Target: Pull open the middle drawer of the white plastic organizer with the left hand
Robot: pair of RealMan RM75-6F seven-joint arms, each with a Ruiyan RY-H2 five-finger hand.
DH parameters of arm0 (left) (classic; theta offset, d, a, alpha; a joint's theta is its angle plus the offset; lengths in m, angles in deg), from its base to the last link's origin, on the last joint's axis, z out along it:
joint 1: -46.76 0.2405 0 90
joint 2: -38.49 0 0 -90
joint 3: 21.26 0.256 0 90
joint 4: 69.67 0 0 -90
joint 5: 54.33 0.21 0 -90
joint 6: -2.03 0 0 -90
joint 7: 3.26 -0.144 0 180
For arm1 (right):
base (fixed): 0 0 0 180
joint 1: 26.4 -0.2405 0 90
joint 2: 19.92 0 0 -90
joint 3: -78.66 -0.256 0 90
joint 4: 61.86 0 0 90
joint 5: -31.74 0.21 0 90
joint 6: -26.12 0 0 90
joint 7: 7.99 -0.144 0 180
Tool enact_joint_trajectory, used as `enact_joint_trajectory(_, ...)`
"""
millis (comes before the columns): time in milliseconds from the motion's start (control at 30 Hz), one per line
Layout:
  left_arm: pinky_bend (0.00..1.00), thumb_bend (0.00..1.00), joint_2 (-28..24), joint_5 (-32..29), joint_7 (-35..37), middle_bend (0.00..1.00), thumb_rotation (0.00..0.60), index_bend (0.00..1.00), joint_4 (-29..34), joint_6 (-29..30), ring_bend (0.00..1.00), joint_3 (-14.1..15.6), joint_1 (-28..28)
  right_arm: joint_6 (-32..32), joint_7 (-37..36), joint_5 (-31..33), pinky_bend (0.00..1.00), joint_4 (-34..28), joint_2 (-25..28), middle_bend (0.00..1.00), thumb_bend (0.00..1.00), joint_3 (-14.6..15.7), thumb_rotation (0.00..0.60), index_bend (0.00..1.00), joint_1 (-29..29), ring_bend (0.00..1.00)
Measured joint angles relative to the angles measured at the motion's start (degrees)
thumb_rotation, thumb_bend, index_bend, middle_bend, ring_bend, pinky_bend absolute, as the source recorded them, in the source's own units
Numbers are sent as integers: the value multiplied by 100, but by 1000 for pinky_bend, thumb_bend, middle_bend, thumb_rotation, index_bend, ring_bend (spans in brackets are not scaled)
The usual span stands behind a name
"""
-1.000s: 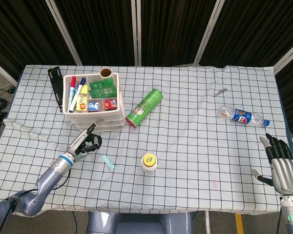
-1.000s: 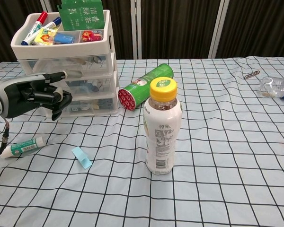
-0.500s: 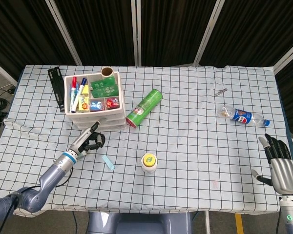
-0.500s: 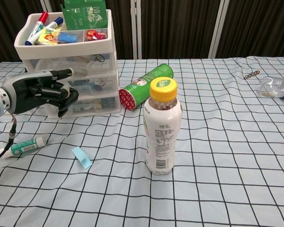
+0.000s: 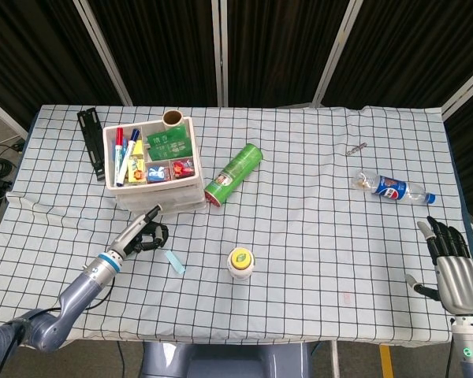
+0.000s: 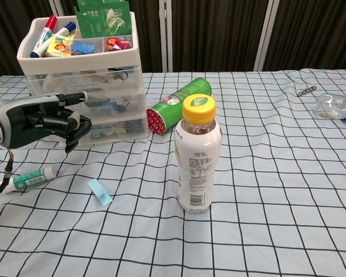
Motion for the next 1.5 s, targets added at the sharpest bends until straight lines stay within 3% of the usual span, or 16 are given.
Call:
enact_joint_trajectory(200,658,882,-52,217,53,705,600,89,102,235,704,112,95,2,-7,-1,0,-4,4,0,83,1,600,0,-1,0)
enact_joint_trajectory(367,658,881,-18,398,-294,713,600,162,147,690,704,288,313,-16,-29,-2,0,-18,17,0,83,-4,600,0,7,0)
enact_joint_trajectory(700,730,965,3,252,-2997,818,600,178,572,1815,791,348,802,-1,76,-8,0,-69,-2,0,82,27,600,0,15,0)
enact_joint_trajectory(1000,746,996,-466,-465,-4944,832,600,166,1669,2207,809,11,861,18,52,-3,0,-71,2,0,82,31,600,0,13,0)
enact_joint_trajectory(1133,746,996,-630,-1111,-5713,832,600,165,2047,2188,809,-176,739,28,61,-21,0,-69,-4,0,82,40,600,0,6,0)
enact_joint_trajectory(1500,746,997,-758,-2366,-6590,832,600,169,2474,1983,809,-461,306,28,22,-5,0,-64,6,0,81,29,600,0,7,0)
